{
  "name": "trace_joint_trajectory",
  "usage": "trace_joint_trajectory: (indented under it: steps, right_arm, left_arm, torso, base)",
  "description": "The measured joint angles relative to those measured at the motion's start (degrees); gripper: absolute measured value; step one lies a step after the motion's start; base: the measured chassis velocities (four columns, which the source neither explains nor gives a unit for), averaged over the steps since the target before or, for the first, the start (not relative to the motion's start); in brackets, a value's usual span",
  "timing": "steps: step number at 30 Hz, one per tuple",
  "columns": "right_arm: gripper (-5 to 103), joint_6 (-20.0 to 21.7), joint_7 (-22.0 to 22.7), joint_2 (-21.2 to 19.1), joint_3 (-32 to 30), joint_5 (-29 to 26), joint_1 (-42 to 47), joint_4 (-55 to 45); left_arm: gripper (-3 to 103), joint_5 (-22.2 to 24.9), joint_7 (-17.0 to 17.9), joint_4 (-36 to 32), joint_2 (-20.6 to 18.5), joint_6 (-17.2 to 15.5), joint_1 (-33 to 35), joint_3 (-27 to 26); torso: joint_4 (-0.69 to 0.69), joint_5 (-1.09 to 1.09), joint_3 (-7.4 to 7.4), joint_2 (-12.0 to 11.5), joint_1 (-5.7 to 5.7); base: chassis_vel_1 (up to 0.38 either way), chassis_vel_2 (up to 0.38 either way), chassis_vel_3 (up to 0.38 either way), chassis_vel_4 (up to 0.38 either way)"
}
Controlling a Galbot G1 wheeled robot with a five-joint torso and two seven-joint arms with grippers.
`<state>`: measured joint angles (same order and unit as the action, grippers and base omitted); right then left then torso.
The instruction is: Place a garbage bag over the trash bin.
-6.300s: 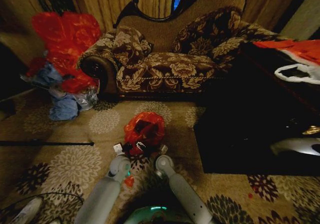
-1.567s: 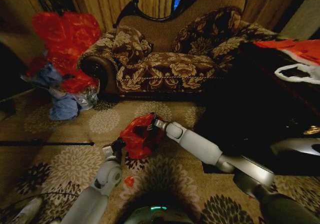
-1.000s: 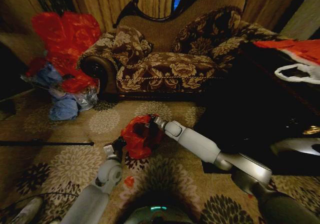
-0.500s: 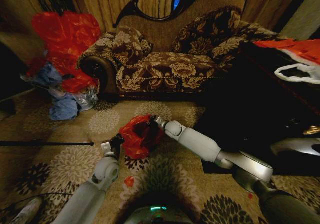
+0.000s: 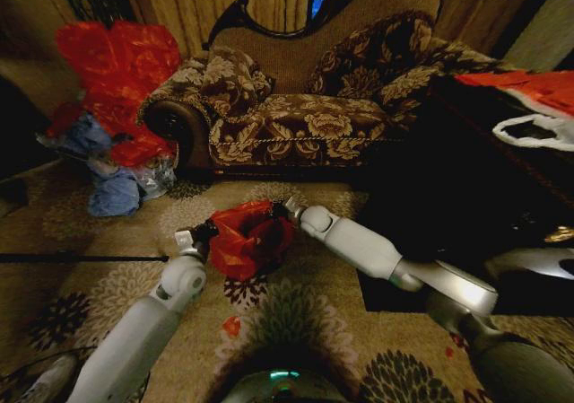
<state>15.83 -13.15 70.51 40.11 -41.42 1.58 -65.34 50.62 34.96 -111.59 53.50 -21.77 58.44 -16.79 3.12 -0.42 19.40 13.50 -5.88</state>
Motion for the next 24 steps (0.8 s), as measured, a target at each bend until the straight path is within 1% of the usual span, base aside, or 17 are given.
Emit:
trace_joint_trajectory:
  steps: [1,3,4,5,7,9,12,13,14,16,21,22,23,24]
  right_arm:
    - [0,0.0,0.0,0.0,0.0,0.0,0.0,0.0]
    - [0,1.2,-4.2,0.5,0.5,-7.2,-1.6,2.7]
    - [0,1.4,-5.6,1.0,0.8,-10.1,-2.3,4.0]
    - [0,1.4,-5.6,1.0,0.8,-10.1,-2.3,4.0]
    - [0,3.4,-7.3,1.7,0.8,-14.8,-3.2,5.3]
    - [0,5.3,-8.6,2.3,0.5,-17.5,-3.9,5.9]
    - [0,6.5,-9.1,2.5,0.5,-18.6,-4.4,6.4]
    - [0,8.2,-9.9,2.7,0.1,-19.9,-5.0,7.3]
    - [0,8.2,-9.9,2.7,0.1,-19.9,-5.0,7.3]
    - [0,9.8,-10.5,3.1,-1.1,-20.5,-5.2,8.6]
    - [0,11.2,-10.8,3.3,-2.1,-21.2,-5.2,9.2]
    - [0,11.4,-10.9,3.5,-2.5,-21.2,-5.2,9.5]
    - [0,11.4,-10.9,3.6,-2.6,-21.2,-5.2,9.6]
    - [0,11.5,-10.3,4.0,-2.7,-21.1,-5.1,10.0]
  left_arm:
    - [0,0.0,0.0,0.0,0.0,0.0,0.0,0.0]
    - [0,1.7,0.0,0.0,-0.4,-0.7,0.3,-0.4]
    - [0,2.4,0.0,0.0,-0.6,-1.1,0.6,-0.7]
    - [0,2.4,0.0,0.0,-0.6,-1.1,0.6,-0.7]
    - [0,3.8,0.1,0.0,-1.2,-1.8,0.8,-1.3]
    - [0,5.6,0.6,0.2,-1.7,-2.3,0.3,-1.4]
    - [0,6.8,1.0,0.5,-1.9,-2.7,-0.6,-1.1]
    - [0,8.6,1.4,1.1,-2.0,-3.4,-2.3,-0.3]
    - [0,8.6,1.4,1.1,-2.0,-3.4,-2.3,-0.3]
    - [0,10.4,2.2,2.6,-1.4,-3.9,-4.7,1.1]
    - [0,11.7,2.6,5.0,-0.1,-4.5,-7.5,2.5]
    - [0,12.4,2.8,7.0,0.5,-4.6,-9.2,3.5]
    - [0,12.6,2.8,7.5,0.7,-4.7,-9.6,3.7]
    - [0,13.2,2.8,9.6,1.3,-5.1,-11.3,4.7]
  torso:
    - [0.00,0.00,0.00,0.0,0.00]
    - [0.01,0.00,0.00,0.0,0.00]
    - [0.00,-0.01,0.00,0.0,0.00]
    - [0.00,-0.01,0.00,0.0,0.00]
    - [-0.02,0.00,0.00,0.0,0.00]
    - [-0.02,-0.01,0.00,0.0,0.01]
    - [-0.02,0.00,0.00,0.0,0.01]
    - [-0.01,-0.01,0.00,0.0,0.01]
    - [-0.01,-0.01,0.00,0.0,0.01]
    - [0.00,0.01,-0.01,0.0,0.01]
    - [0.00,0.00,0.00,0.0,0.01]
    - [0.01,0.00,0.00,0.0,0.01]
    - [0.00,0.00,0.00,0.0,0.01]
    - [0.00,0.00,0.00,0.0,0.01]
  base:
    - [0.000,0.000,0.000,0.000]
    - [0.000,0.000,0.000,0.000]
    - [0.000,0.000,0.000,0.000]
    - [0.000,0.000,0.000,0.000]
    - [0.000,0.000,0.000,0.000]
    - [0.000,0.000,0.000,0.000]
    - [0.000,0.000,0.000,0.000]
    - [0.000,0.000,0.000,0.000]
    - [0.000,0.000,0.000,0.000]
    - [0.000,0.000,0.000,0.000]
    - [0.000,0.000,0.000,0.000]
    - [0.000,0.000,0.000,0.000]
    - [0.000,0.000,0.000,0.000]
    - [0.000,0.000,0.000,0.000]
